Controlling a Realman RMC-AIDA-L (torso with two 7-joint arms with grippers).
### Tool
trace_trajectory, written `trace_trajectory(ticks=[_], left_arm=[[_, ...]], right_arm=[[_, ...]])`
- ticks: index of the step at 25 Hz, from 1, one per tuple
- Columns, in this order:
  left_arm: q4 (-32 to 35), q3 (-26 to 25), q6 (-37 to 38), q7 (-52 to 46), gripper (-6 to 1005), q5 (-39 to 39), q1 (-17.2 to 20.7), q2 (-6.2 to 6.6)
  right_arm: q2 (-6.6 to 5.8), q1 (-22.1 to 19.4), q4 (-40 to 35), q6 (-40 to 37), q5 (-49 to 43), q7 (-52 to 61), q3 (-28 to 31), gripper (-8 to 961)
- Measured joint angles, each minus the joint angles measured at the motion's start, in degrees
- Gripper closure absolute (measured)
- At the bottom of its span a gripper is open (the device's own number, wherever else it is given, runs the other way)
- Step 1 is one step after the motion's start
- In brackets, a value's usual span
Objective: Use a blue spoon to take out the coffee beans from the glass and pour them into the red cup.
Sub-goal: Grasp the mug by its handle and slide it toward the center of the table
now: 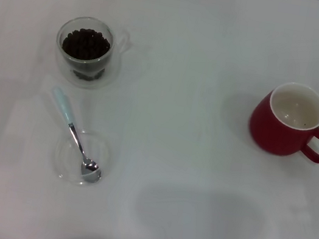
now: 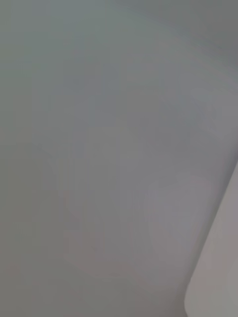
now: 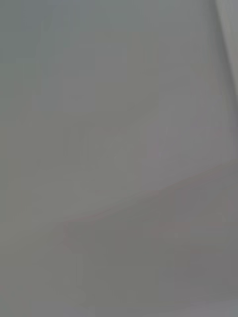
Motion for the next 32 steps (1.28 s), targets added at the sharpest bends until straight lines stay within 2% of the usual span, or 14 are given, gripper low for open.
trace_trajectory(ticks=[7,15,25,32], left_arm=[[0.0,0.0,-0.3,0.0,199,1.5,-1.6,0.00],[-0.4,0.0,-0.6,0.2,200,2.1,-3.3,-0.08],[-0.5,-0.4,-0.6,0.0,200,1.5,-3.1,-0.09],[-0.5,-0.5,-0.6,-0.1,200,0.6,-3.0,-0.08]], right_arm=[[-0.01,-0.8,1.9,-1.5,0.0,0.2,-7.3,80],[0.10,0.4,2.0,4.0,0.0,-0.3,-9.4,79],[-0.05,4.0,2.0,12.0,0.7,-1.0,-8.2,82],[0.03,5.0,1.9,13.0,0.9,-1.1,-2.0,84]])
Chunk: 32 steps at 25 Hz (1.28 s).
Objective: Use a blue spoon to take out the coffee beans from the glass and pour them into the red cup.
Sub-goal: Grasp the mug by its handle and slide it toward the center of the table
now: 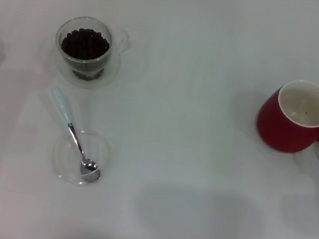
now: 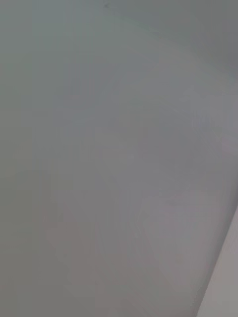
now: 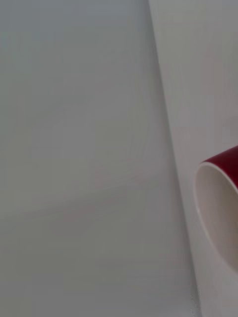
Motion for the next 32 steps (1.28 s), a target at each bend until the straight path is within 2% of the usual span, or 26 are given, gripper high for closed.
trace_trajectory(ticks=[10,16,27,32], left_arm=[[0.0,0.0,0.0,0.0,199,-1.4,-0.3,0.16],[0.0,0.0,0.4,-0.1,199,-2.5,-0.4,0.65],[0.0,0.0,0.4,-0.1,199,-3.0,-0.2,0.69],[0.0,0.0,0.4,-0.1,200,-3.0,-0.1,0.69]], right_arm=[[0.05,3.9,-0.5,5.1,0.0,0.0,0.5,123],[0.00,4.5,-0.6,4.8,0.0,0.1,0.5,152],[0.03,4.7,-0.6,4.9,0.0,-0.9,0.5,614],[0.05,4.8,-1.6,5.0,0.0,-6.3,0.5,756]])
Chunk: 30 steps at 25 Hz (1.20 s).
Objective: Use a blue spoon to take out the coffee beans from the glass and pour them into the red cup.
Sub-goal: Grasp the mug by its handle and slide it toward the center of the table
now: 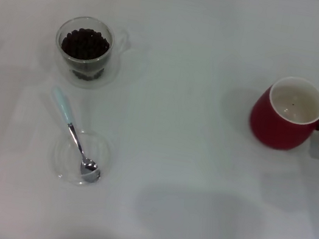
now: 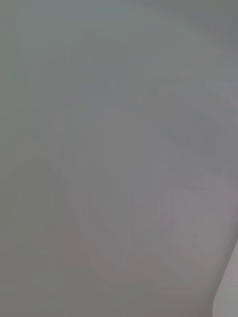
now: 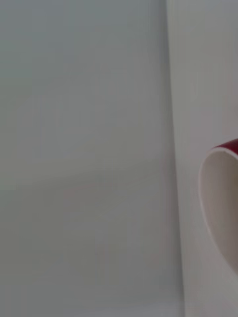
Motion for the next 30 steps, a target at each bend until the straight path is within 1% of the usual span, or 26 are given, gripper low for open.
trace_trajectory(ticks=[10,16,30], left_arm=[[0.3,0.0,0.0,0.0,200,0.0,0.1,-0.13],[0.4,0.0,0.0,-0.5,199,0.0,0.1,-0.24],[0.4,0.0,0.0,-1.0,200,0.0,0.0,-0.22]], right_arm=[[0.08,0.7,-2.5,0.2,-0.8,-4.5,-0.9,758],[0.09,2.0,-5.1,2.0,-1.3,-5.8,-3.2,768],[0.18,3.6,-12.0,8.9,-10.7,-5.3,-3.9,774]])
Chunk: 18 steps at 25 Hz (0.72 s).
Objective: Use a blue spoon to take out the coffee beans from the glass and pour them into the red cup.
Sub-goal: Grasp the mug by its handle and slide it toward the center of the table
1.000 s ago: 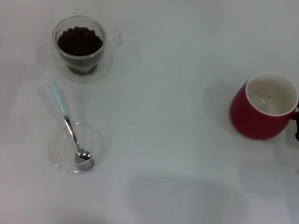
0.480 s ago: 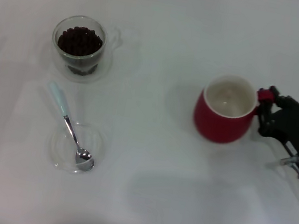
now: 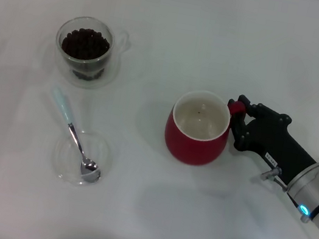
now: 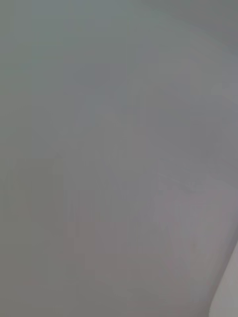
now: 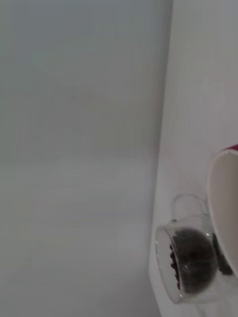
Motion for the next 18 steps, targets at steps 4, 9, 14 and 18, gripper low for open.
trace_trajectory(ticks=[4,9,14,18], left_arm=[[0.0,0.0,0.0,-0.3,200,0.0,0.1,0.03],[0.0,0.0,0.0,-0.3,200,0.0,0.2,0.19],[0.0,0.0,0.0,-0.4,199,0.0,0.2,0.22],[0.0,0.0,0.1,-0.4,199,0.0,0.2,0.22]], right_arm=[[-0.01,0.0,-0.2,0.3,-0.3,0.0,0.0,775],[-0.16,0.0,-0.3,-0.2,-0.5,0.5,0.0,776],[-0.38,0.6,0.2,-0.1,-0.5,3.1,-0.4,766],[-0.59,0.7,0.4,0.0,-0.6,4.4,-0.4,601]])
